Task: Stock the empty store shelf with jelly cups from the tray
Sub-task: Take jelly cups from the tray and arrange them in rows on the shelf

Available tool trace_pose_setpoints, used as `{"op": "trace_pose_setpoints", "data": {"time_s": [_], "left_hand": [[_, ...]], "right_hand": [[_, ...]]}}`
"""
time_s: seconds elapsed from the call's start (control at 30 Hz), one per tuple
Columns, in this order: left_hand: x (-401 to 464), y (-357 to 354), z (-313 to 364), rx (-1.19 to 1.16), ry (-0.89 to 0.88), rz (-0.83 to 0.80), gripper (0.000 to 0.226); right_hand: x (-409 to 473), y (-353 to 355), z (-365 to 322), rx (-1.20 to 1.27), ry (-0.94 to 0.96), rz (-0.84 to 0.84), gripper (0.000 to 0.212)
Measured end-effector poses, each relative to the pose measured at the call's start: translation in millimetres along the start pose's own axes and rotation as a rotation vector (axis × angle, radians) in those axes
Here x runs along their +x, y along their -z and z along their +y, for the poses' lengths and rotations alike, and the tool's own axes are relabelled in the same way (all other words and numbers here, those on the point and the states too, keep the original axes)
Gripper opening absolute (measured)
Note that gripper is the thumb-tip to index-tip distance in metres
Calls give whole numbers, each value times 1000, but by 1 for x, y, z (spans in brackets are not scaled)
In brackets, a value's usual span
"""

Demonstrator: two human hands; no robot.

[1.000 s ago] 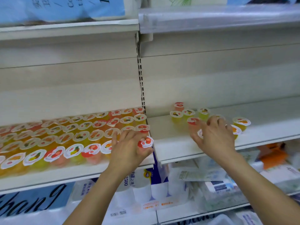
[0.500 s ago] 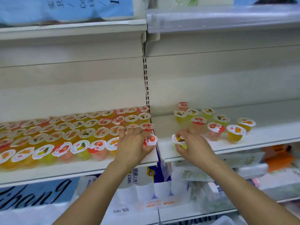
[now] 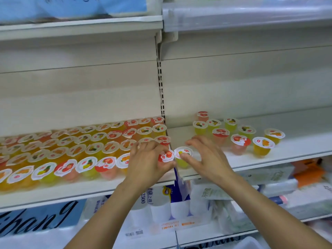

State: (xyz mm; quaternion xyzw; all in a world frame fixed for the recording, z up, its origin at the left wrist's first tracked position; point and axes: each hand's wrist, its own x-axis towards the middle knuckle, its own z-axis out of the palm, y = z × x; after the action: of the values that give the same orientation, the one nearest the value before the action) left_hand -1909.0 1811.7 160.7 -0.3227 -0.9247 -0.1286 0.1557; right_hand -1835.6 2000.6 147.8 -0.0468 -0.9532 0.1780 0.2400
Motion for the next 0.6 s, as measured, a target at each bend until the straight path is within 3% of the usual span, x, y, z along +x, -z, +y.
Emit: {"op": "trace_pose_setpoints", "data": {"time_s": [0.1, 0.23, 0.33, 0.47, 0.6], "left_hand": [[7, 4, -1, -55, -6, -19, 54], [23, 6, -6, -91, -22, -20, 46], [33, 7, -15, -97, 1, -10, 29], [46, 8, -28, -142, 77, -78, 27], [56, 11, -31, -132, 88, -156, 30]], "right_hand": [[9, 19, 30, -265, -129, 122, 47], [16, 40, 65, -657, -328, 31, 43], [16, 46, 78, -788, -363, -47, 39], [19, 50, 79, -802, -335, -101, 39], [31, 47, 61, -398, -296, -138, 45]]}}
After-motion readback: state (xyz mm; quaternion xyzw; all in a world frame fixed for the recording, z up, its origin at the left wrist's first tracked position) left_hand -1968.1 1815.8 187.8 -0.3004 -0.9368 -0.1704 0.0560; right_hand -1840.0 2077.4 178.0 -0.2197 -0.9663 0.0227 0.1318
